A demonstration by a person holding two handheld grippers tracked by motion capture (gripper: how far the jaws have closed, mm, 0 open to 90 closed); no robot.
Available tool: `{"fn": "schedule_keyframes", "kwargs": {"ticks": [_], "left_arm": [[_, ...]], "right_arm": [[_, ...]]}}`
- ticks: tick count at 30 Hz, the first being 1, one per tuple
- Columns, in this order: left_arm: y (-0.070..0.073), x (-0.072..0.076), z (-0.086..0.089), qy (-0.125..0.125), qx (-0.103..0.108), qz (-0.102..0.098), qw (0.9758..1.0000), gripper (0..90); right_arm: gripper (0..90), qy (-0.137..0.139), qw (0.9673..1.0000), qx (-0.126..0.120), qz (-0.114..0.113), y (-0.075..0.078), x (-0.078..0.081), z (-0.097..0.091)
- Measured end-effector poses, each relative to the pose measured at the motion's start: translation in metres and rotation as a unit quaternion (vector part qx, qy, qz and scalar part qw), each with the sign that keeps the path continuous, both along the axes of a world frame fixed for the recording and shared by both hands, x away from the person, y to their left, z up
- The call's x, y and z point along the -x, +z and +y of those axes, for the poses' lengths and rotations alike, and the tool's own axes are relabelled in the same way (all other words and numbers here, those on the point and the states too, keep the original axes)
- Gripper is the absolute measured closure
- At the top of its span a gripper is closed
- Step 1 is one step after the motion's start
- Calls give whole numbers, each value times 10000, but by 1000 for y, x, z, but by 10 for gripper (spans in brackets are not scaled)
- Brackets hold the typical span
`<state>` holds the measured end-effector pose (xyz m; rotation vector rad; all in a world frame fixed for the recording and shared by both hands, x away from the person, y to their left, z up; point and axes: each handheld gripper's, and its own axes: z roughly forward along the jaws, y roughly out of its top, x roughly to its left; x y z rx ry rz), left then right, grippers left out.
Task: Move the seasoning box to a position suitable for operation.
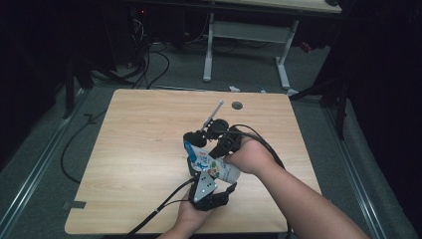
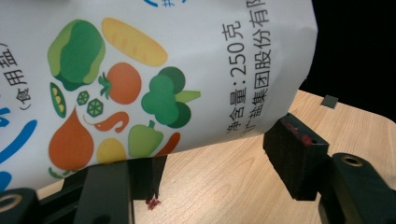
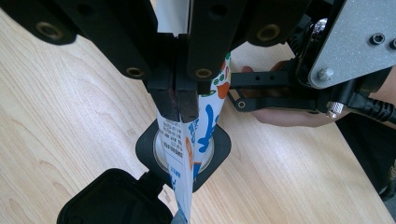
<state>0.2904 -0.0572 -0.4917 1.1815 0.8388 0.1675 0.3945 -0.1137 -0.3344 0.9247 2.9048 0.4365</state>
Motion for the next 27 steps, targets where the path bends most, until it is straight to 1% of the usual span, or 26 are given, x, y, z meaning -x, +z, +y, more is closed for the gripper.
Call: {"fn": "schedule_keyframes", "kwargs": {"ticks": [1,15,20,27], "left_arm": [[0,0,0,1,-3,-2,10000,417],[2,0,0,-13,21,-47,10000,419],[1,1,1,-9,-39,-112,9999,422],[-4,3,3,-17,-93,-121,9999,429]], "right_arm": [[900,48,10000,-4,-23,0,-1,0],[900,57,10000,16,-59,3,1,1],[900,54,10000,-16,-62,4,3,-1],[900,62,9999,-73,-34,2,4,-3]]}}
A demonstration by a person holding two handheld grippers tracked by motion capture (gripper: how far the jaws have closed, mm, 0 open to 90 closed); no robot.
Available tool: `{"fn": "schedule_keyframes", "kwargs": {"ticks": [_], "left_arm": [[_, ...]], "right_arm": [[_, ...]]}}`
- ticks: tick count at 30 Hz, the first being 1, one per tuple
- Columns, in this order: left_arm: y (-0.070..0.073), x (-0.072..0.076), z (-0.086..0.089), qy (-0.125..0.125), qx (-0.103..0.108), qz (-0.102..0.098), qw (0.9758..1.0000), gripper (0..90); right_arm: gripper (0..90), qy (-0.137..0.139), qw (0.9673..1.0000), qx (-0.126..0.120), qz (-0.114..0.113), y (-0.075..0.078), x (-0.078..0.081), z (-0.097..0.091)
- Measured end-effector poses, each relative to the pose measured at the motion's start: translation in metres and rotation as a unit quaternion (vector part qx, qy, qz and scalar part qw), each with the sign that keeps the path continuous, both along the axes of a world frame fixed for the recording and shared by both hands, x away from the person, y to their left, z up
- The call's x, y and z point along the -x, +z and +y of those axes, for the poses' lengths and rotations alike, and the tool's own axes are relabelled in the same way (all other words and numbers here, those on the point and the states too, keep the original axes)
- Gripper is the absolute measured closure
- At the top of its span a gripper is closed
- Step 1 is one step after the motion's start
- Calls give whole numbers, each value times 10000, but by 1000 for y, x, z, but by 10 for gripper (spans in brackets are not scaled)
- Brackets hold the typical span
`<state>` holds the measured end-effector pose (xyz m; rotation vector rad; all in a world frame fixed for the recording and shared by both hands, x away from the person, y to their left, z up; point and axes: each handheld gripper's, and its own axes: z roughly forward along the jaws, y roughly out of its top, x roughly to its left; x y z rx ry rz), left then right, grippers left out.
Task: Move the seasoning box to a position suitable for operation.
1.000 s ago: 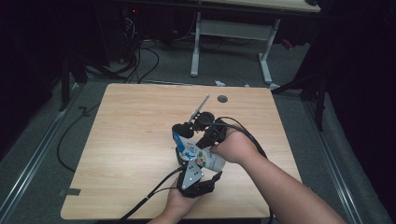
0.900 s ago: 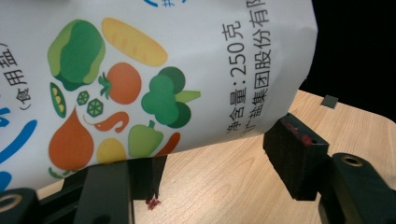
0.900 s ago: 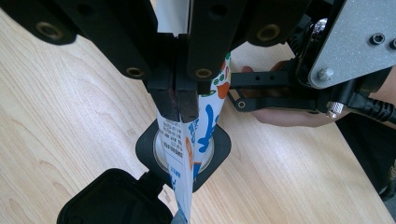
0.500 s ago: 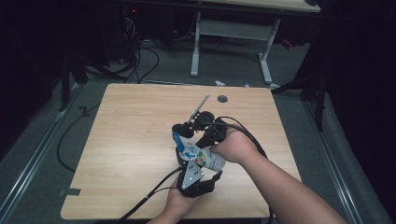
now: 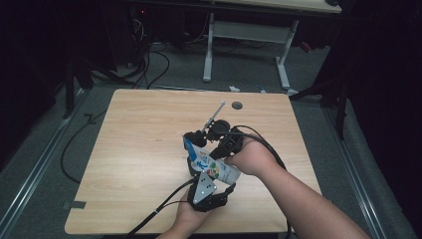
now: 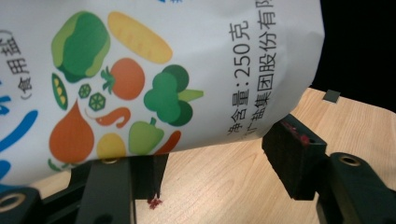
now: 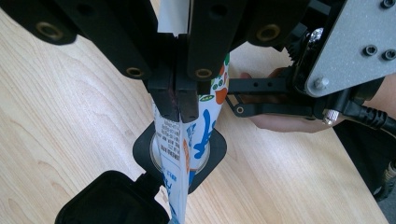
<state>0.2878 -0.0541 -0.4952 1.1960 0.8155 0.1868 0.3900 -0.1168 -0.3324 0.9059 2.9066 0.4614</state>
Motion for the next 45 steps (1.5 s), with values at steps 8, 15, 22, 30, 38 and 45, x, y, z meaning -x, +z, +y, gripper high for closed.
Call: {"fn": "schedule_keyframes", "kwargs": {"ticks": [8,15,22,30,38,45], "left_arm": [[-6,2,1,-12,-71,25,10000,439],[-9,2,2,-34,-130,121,9998,450],[-15,1,5,15,-116,249,9996,463],[-17,-1,6,38,-123,289,9995,467],[-20,-1,8,63,-137,305,9994,472],[-21,-1,7,73,-132,326,9994,474]], "right_arm": [[900,-72,9999,-65,29,-3,3,-6],[900,-117,9999,-98,49,-2,5,-11],[900,-139,9998,-49,94,-4,5,-12],[900,-161,9998,-52,126,-5,4,-11],[900,-181,9997,-58,127,-3,7,-15],[900,-191,9997,-64,118,-2,8,-20]]}}
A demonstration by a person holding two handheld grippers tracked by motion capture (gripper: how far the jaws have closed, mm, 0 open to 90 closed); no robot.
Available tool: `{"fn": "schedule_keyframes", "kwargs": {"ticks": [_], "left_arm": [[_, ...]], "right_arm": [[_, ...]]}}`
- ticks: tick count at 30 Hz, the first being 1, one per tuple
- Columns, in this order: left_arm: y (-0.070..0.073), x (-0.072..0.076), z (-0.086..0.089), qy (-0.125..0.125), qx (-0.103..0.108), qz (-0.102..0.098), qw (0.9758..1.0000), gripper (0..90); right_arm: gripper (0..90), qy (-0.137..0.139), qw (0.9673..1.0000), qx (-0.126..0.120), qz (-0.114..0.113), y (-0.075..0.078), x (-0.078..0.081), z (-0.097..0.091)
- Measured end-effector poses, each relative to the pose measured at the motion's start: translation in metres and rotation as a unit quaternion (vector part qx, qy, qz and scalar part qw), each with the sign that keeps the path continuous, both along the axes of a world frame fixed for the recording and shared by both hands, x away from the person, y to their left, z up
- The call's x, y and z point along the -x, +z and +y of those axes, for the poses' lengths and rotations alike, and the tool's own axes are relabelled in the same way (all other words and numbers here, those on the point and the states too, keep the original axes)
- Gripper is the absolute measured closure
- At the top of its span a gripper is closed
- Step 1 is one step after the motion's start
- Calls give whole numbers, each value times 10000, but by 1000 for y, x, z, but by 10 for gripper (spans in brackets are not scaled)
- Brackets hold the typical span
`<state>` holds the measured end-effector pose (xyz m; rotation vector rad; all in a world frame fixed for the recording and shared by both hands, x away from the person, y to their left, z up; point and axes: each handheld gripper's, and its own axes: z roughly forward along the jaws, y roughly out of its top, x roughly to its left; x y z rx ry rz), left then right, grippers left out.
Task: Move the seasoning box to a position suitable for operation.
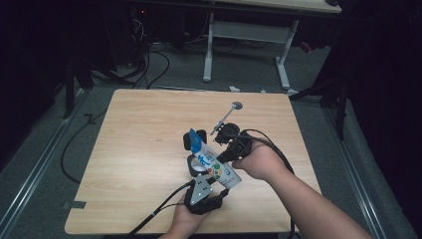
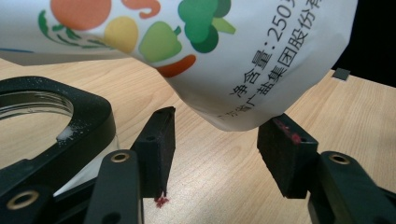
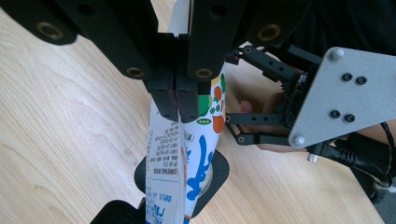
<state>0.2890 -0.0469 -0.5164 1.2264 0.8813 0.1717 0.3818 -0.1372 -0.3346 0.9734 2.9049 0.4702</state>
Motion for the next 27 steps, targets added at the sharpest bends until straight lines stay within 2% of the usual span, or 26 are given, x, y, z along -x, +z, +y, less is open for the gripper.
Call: {"fn": "schedule_keyframes", "kwargs": {"ticks": [7,11,18,21,27], "left_arm": [[0,3,0,-56,-11,-51,10000,468],[1,6,1,-62,-33,-187,9998,447],[2,11,5,-190,-49,-185,9996,385],[2,14,10,-214,-50,-214,9995,371],[1,14,30,-122,-19,-132,9998,364]], "right_arm": [[900,-17,10000,50,11,-1,0,0],[900,-27,10000,46,20,-1,-1,0],[900,-55,10000,53,-19,-1,-2,-1],[900,-70,10000,26,-18,0,-2,-2],[900,-101,9999,-7,-39,0,-4,-4]]}}
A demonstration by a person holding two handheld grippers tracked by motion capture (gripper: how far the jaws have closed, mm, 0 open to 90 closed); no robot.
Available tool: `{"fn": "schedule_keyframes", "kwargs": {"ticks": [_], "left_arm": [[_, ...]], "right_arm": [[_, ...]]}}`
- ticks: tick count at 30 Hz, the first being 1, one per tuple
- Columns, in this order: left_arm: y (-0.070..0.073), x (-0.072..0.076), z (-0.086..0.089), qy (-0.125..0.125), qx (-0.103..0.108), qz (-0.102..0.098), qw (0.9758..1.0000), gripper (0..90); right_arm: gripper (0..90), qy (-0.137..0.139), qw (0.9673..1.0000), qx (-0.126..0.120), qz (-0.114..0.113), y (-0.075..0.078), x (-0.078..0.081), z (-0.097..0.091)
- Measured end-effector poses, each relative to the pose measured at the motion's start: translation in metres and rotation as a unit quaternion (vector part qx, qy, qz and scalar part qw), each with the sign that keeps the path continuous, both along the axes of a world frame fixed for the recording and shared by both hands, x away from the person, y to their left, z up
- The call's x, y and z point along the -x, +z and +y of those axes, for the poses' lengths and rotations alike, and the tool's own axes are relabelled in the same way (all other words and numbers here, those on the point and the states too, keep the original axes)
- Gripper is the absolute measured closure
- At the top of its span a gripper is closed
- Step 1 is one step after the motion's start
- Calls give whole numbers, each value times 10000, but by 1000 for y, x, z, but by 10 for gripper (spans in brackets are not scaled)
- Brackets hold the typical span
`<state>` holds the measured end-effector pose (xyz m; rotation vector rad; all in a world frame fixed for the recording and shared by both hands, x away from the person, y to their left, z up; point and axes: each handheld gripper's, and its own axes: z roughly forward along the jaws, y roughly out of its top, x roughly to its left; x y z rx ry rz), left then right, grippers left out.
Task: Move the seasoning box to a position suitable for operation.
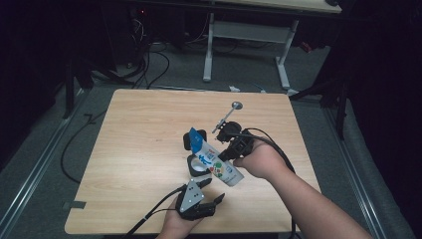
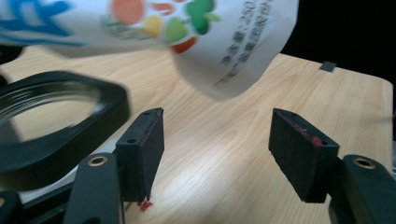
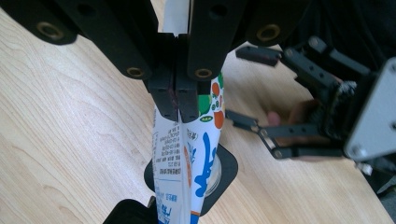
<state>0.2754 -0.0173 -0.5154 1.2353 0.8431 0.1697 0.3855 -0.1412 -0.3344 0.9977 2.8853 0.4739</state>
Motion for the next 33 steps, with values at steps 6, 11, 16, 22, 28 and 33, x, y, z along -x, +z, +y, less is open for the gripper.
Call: {"fn": "schedule_keyframes", "kwargs": {"ticks": [6,11,16,22,28,33], "left_arm": [[0,0,18,71,-6,5,10000,363],[0,2,31,91,-69,-3,9999,368],[-5,3,49,183,-170,55,9997,379],[-5,-3,76,414,-259,23,9988,383],[-7,-12,100,641,-277,46,9976,388],[-7,-18,116,829,-235,64,9963,392]], "right_arm": [[900,-60,10000,-14,23,-1,-1,-4],[900,-108,9999,21,32,-4,0,-12],[900,-220,9997,37,31,-7,0,-24],[900,-459,9989,20,3,-10,1,-45],[900,-745,9972,37,76,-23,-1,-68],[900,-892,9959,87,110,-35,-2,-84]]}}
